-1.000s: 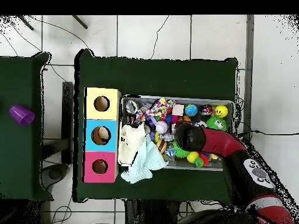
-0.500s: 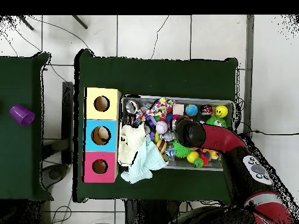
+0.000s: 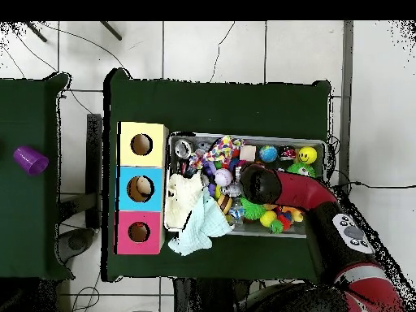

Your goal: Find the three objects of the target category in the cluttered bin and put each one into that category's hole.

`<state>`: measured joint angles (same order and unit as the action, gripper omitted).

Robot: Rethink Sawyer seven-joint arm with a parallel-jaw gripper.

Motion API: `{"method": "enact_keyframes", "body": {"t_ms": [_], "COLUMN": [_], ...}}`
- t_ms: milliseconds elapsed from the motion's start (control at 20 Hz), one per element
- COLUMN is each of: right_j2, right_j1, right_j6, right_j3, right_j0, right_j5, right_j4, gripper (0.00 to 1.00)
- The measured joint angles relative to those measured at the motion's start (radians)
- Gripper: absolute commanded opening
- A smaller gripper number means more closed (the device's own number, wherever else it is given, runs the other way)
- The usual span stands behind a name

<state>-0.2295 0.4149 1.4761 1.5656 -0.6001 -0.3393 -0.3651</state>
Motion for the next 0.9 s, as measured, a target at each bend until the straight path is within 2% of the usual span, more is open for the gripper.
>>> {"method": "enact_keyframes", "body": {"t_ms": [150,200,900], "right_j2": [0.000,0.000,-0.006], "right_j1": [0.000,-0.001,0.013], "right_j6": [0.000,0.000,0.000], "right_j3": [0.000,-0.001,0.018], "right_j0": [0.001,0.000,-0.011], "right_j5": [0.000,0.000,0.003], "right_j4": [0.000,0.000,0.000], "gripper": [1.00,0.00,0.00]}}
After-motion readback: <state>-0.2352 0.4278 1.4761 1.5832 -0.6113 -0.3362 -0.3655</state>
